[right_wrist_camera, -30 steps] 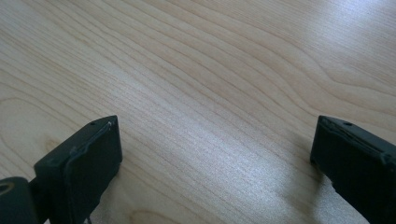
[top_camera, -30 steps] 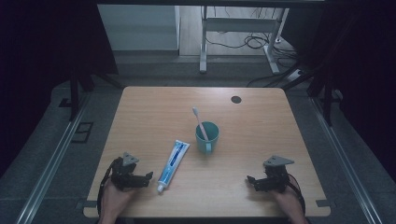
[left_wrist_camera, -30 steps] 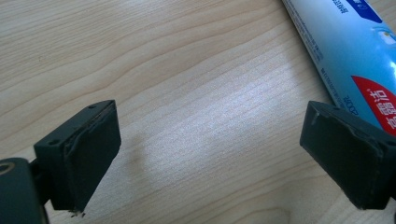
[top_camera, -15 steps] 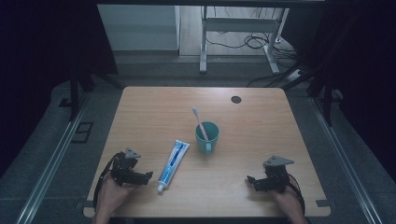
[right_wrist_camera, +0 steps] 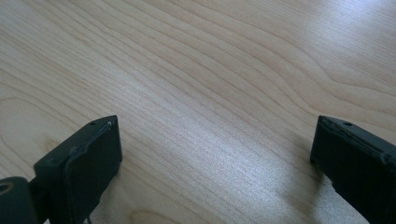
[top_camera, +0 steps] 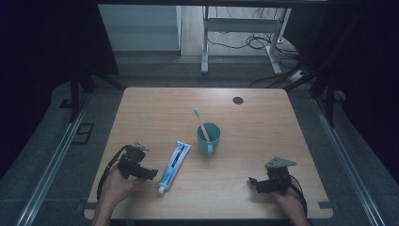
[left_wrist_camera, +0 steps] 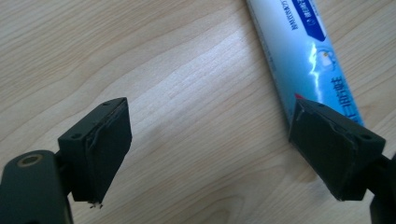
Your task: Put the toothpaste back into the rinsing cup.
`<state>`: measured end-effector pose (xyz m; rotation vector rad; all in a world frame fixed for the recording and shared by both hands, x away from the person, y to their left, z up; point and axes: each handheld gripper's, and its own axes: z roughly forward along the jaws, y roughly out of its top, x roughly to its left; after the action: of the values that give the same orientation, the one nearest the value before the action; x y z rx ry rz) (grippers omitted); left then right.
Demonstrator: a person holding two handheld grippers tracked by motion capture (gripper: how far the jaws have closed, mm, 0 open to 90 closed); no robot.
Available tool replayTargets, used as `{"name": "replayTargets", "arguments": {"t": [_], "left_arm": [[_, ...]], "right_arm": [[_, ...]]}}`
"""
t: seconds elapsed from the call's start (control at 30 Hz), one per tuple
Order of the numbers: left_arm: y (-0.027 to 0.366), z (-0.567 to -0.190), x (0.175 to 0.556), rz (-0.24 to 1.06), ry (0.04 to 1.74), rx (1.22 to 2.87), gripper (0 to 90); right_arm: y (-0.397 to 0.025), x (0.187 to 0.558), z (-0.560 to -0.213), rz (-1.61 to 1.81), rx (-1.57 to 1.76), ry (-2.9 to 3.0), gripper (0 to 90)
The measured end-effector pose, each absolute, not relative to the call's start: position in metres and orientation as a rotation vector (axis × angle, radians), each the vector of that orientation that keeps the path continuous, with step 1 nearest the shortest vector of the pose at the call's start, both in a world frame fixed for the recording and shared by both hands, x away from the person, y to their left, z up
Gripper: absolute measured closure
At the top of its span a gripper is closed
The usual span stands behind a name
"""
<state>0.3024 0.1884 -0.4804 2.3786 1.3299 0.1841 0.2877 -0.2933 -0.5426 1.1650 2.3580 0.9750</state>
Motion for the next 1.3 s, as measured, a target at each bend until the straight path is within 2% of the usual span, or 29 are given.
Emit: {"name": "replayTargets", "arguments": {"t": [0.47, 1.3], "left_arm": [[0.160, -0.471, 0.327, 0.088, 1.373, 2.448, 15.2], [0.112, -0.478, 0.350, 0.007, 1.372, 2.533, 28.3]], "right_arm": [[-0.293, 0.288, -0.543, 0.974, 1.165, 2.359, 2.1], [-0.293, 0.288, -0.543, 0.973, 1.165, 2.358, 2.1]]}}
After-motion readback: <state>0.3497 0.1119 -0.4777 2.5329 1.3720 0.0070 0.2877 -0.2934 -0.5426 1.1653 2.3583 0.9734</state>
